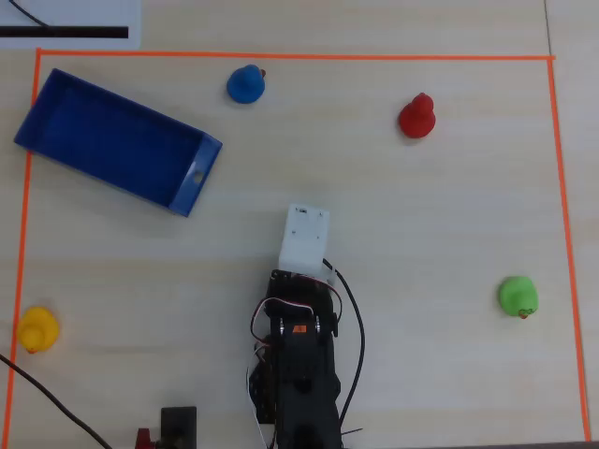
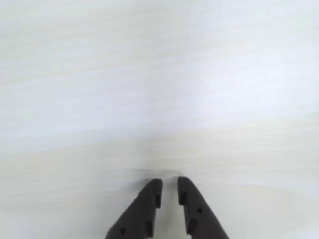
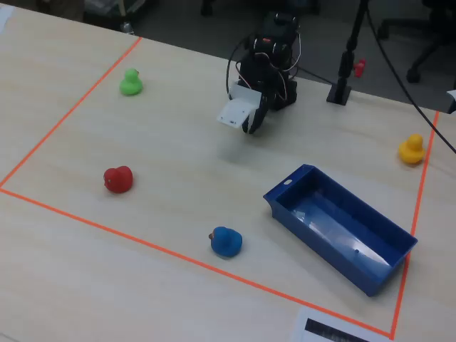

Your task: Grasp yellow duck and put it into box.

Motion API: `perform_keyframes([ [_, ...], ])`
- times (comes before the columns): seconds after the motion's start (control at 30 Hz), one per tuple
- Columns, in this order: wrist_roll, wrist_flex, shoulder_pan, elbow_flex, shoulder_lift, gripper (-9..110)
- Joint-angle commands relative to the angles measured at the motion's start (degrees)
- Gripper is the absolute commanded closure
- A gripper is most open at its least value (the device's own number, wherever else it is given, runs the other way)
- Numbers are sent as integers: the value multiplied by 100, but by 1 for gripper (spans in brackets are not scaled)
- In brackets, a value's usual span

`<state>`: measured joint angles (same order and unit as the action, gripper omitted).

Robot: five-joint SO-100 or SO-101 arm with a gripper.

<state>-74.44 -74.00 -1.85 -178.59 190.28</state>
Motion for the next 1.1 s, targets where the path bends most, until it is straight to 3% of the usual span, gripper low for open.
perform_keyframes([
  [0.0,70,-105,53,35,-53,101],
  [1.07,62,-105,97,35,-53,95],
])
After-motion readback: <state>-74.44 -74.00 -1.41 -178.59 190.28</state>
